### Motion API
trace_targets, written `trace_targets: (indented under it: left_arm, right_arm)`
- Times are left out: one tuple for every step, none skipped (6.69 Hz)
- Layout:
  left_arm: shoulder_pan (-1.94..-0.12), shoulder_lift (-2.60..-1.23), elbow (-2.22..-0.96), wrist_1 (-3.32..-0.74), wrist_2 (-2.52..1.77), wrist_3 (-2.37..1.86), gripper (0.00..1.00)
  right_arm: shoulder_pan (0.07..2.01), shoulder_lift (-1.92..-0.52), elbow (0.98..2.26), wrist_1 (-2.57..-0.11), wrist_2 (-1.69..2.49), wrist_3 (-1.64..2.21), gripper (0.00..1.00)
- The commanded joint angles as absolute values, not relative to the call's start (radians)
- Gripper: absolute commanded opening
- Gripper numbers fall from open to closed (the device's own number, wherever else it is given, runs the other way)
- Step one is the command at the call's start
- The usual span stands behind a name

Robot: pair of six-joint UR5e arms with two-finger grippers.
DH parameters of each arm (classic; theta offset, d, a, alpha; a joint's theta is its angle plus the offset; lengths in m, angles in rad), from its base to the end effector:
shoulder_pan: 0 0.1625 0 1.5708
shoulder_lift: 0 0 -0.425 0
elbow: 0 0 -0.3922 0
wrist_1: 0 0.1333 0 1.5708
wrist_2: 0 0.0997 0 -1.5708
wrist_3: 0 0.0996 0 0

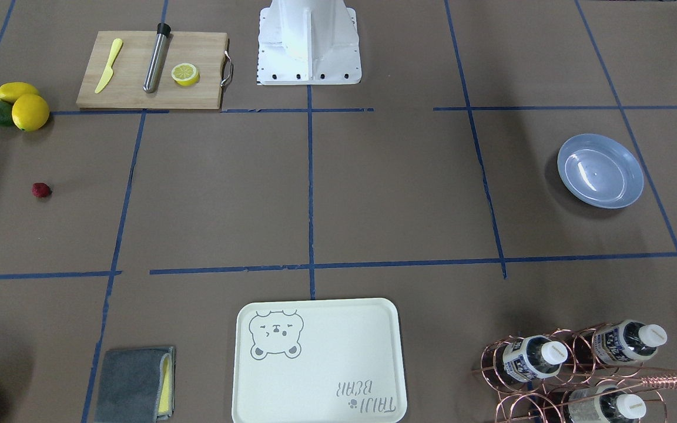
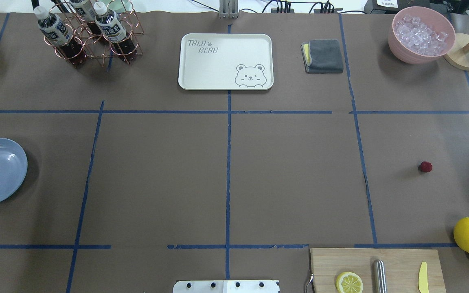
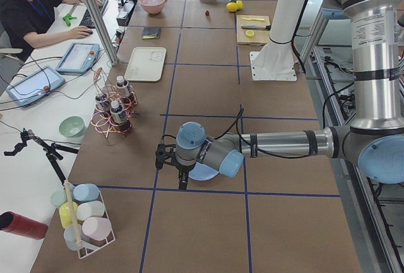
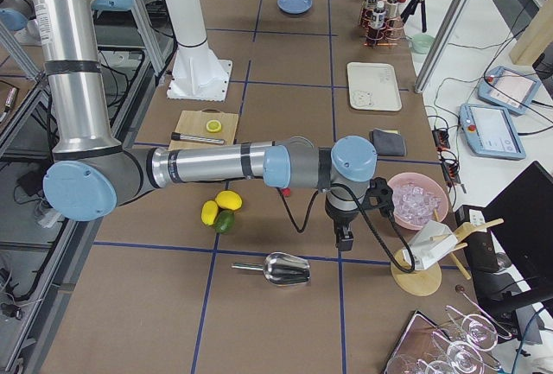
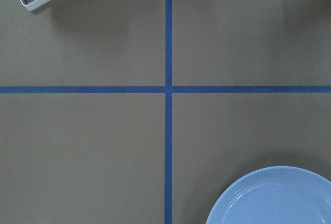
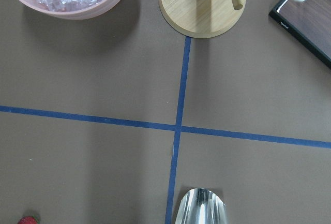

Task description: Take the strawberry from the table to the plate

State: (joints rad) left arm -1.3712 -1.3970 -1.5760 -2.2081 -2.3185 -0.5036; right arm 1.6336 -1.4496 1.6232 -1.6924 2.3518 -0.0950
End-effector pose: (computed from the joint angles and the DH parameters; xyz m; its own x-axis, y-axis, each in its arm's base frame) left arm 0.0220 -0.4394 0.6670 0.6615 -0.0310 -0.7493 0.1625 0.9813 0.1029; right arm 0.0970 -0.5359 0.5821 0.7138 -0.0865 0.6949 0.0051 0.9930 0.1184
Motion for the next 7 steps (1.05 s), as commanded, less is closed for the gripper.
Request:
trace_targets:
  left_arm:
    - [-1.240,-1.382,-1.414,-2.578,-2.307,-0.767,0.97]
    - [-1.194,-1.382,-1.385,-2.661,-2.306,-0.867,0.95]
    - [-1.159,-1.378,-1.385,-2.672,-2.304,-0.896,0.94]
    - [-1.141,-1.378,-1.384,-2.671,-2.292,-0.896,0.92]
    - [-1.131,-1.378,-1.373,-2.669,-2.281,-0.896,0.89]
    - [-1.129,-1.378,-1.365,-2.668,-2.281,-0.894,0.84]
    - [-1.126,-1.376,-1.362,-2.663,-2.281,-0.896,0.75]
  right_arm:
    - [1.634,-1.453,1.651,-1.694,2.361,-0.063,1.00]
    - [1.634,-1.453,1.652,-1.694,2.361,-0.063,1.00]
    - [1.634,-1.451,1.652,-1.694,2.361,-0.063,1.00]
    - [1.634,-1.451,1.652,-1.694,2.362,-0.063,1.00]
    - [1.634,-1.451,1.652,-1.694,2.362,-0.063,1.00]
    - [1.634,-1.450,1.652,-1.694,2.361,-0.063,1.00]
    - [1.634,-1.450,1.654,-1.694,2.362,-0.063,1.00]
